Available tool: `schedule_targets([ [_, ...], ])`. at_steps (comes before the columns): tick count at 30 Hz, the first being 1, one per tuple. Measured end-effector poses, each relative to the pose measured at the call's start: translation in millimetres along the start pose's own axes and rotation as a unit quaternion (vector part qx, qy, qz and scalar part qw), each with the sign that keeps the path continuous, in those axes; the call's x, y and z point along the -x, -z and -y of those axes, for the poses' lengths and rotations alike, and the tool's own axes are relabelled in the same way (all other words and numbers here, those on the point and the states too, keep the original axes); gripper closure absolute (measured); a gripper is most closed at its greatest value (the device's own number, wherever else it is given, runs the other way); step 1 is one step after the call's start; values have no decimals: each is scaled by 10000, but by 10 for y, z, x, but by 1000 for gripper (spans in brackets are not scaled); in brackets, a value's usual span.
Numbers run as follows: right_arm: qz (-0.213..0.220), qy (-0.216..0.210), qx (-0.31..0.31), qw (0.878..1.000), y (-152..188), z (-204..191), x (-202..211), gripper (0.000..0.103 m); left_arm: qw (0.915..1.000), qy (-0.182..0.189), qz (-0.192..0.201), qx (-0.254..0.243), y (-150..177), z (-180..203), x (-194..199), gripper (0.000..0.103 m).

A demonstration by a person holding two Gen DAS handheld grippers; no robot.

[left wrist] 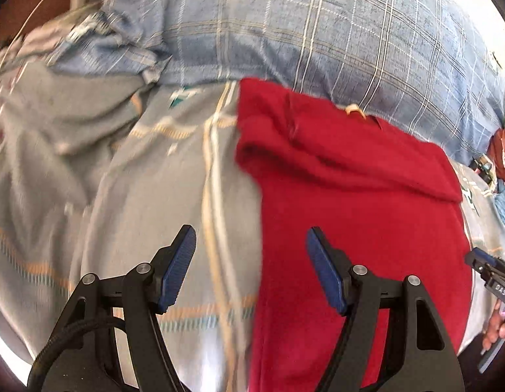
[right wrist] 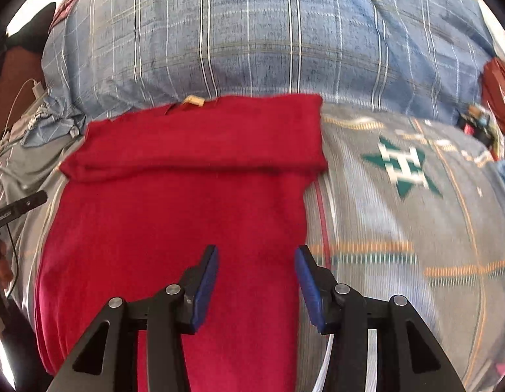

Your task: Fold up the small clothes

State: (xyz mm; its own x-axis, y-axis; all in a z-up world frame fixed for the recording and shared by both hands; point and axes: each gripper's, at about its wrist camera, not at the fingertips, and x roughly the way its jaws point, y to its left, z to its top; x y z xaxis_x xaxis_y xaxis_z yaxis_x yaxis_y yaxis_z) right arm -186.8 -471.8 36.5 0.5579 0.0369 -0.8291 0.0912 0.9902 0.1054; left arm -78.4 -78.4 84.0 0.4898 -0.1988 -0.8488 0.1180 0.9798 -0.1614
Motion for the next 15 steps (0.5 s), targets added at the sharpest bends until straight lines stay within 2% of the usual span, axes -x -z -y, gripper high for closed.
schedule_targets([
  [9,-199,-204,-375,9989,430,80,122,57,9997,155,-158,124,512,-35,211,32],
  [15,-334,-424,-487,9974,649,134,238,56,9996,118,-218,-169,741,106,316,32],
])
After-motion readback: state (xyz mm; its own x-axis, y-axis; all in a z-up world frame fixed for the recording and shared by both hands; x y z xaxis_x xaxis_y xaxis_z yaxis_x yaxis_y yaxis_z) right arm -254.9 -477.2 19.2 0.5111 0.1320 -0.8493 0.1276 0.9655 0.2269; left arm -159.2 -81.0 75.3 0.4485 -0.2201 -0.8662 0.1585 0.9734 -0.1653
